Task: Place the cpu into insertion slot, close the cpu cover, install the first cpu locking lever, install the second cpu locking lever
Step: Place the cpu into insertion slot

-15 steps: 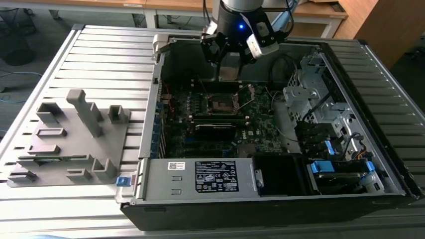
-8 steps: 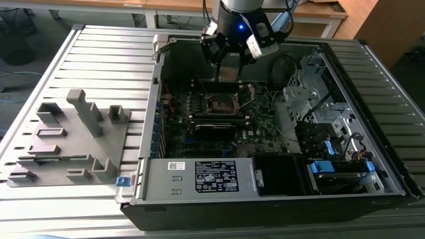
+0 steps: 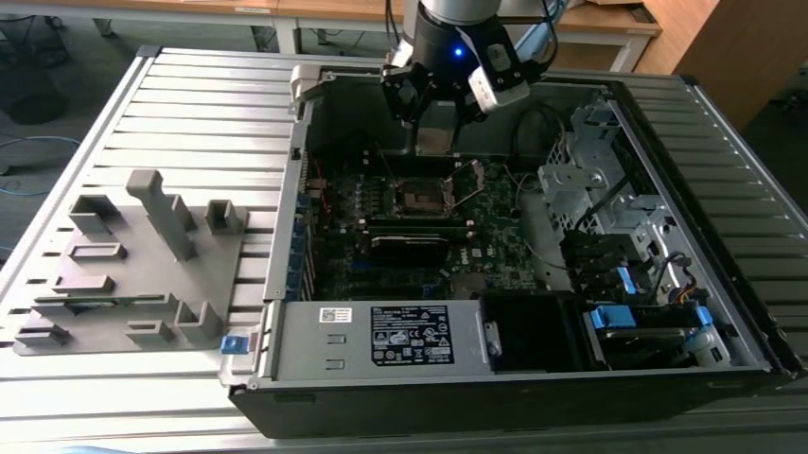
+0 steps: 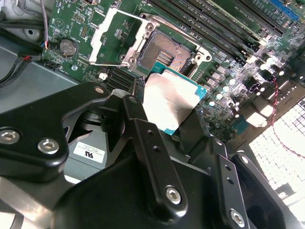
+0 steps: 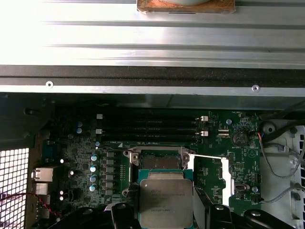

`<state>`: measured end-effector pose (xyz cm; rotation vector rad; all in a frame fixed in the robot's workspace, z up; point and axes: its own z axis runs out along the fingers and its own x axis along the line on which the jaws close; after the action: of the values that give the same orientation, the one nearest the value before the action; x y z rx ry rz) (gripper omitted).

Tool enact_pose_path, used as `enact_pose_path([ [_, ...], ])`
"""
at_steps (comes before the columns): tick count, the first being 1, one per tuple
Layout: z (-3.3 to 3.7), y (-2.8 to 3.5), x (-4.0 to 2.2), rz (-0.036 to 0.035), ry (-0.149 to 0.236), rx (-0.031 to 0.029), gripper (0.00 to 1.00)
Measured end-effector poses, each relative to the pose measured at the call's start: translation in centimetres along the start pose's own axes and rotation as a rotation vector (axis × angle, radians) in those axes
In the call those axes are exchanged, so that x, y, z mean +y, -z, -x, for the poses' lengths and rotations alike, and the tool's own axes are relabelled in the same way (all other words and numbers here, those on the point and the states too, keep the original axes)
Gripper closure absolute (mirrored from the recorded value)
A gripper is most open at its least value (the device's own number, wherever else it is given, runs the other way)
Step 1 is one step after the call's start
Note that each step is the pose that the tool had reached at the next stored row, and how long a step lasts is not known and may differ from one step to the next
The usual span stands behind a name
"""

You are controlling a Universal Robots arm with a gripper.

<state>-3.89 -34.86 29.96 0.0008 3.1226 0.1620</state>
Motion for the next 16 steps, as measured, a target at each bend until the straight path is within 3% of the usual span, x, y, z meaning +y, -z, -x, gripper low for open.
enact_pose_path([
  [10, -0.01, -0.29, -0.03, -0.0001, 0.000, -0.0002, 0.46],
  [16, -0.25, -1.07, -0.11, -0.0001, 0.001, -0.0086, 0.46],
])
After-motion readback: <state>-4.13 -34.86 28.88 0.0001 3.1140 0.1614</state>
